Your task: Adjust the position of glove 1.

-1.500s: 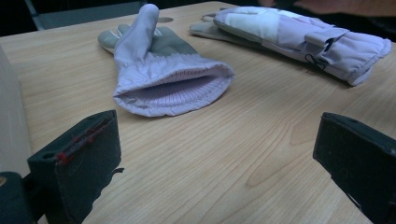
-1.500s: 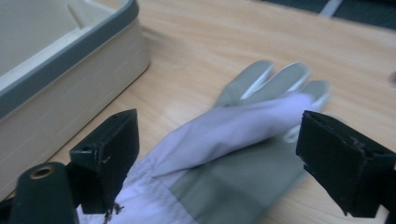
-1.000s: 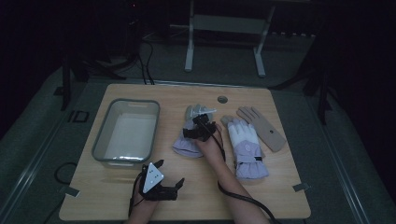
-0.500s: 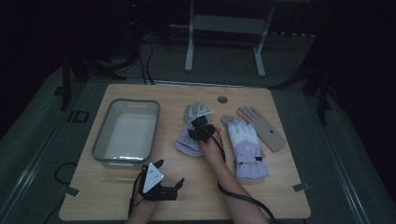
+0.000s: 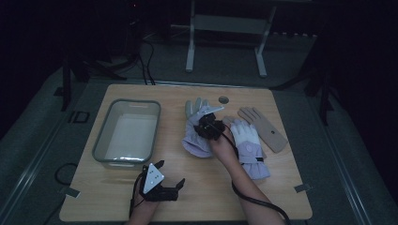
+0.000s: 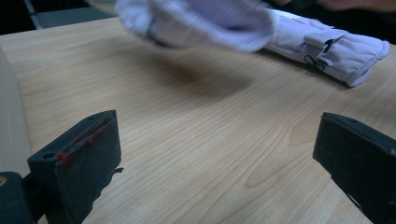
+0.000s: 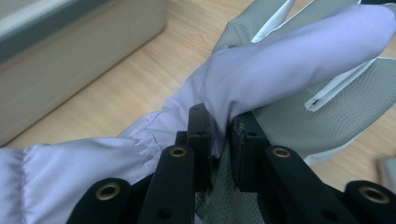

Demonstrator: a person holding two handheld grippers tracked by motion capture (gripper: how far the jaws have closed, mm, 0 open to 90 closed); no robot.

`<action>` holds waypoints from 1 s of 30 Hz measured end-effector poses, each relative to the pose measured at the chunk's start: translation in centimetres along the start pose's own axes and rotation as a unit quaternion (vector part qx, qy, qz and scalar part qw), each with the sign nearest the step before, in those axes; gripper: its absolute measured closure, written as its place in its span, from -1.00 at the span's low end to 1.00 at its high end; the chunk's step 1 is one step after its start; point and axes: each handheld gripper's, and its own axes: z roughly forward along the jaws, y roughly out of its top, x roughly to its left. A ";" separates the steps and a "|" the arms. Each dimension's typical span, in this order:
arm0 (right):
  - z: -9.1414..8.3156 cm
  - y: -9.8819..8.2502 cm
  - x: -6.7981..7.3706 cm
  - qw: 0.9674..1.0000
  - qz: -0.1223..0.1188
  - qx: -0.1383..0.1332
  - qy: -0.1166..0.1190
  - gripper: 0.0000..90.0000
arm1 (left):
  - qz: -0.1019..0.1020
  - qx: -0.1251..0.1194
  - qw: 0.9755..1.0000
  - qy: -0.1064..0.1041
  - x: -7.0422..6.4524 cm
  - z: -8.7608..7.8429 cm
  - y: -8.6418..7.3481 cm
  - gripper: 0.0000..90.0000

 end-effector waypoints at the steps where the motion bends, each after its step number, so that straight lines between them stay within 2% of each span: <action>1: 0.0 0.0 0.0 1.000 0.000 0.000 0.000 0.77 | 0.000 0.000 1.000 0.000 0.0 0.0 0.0 -0.97; 3: -1.9 -0.3 0.3 1.000 -0.015 -0.009 0.000 0.77 | -0.002 -0.002 1.000 0.001 0.0 0.0 0.0 -0.97; 5: -3.6 -0.9 0.3 1.000 -0.015 -0.021 0.003 0.77 | -0.002 -0.001 1.000 0.000 0.0 0.0 0.0 -0.97; 8: -4.5 -1.5 0.4 1.000 -0.014 -0.025 0.001 0.76 | -0.003 -0.002 1.000 0.001 0.0 0.0 0.0 -0.97; 10: -5.6 -2.9 0.8 0.999 -0.027 -0.027 -0.007 0.75 | -0.003 -0.004 1.000 0.003 0.0 0.0 0.0 -0.97; 13: -6.0 -4.4 0.8 0.999 -0.027 -0.020 -0.005 0.75 | -0.002 -0.005 1.000 0.004 0.0 -0.1 0.0 -0.97; 20: -4.1 -7.2 0.4 1.000 -0.004 0.011 -0.006 0.73 | -0.001 -0.001 1.000 0.002 0.0 0.0 0.0 -0.97; 24: -2.1 -8.1 0.2 0.999 -0.007 0.035 -0.011 0.70 | -0.001 -0.002 1.000 0.001 0.0 0.0 0.0 -0.97; 27: -1.3 -8.6 0.2 0.999 -0.002 0.038 -0.004 0.66 | 0.001 -0.003 1.000 0.000 -0.1 0.0 0.0 -0.97; 30: -1.0 -8.8 0.2 0.999 0.000 0.037 -0.001 0.50 | 0.001 -0.003 1.000 0.000 -0.1 0.0 0.0 -0.97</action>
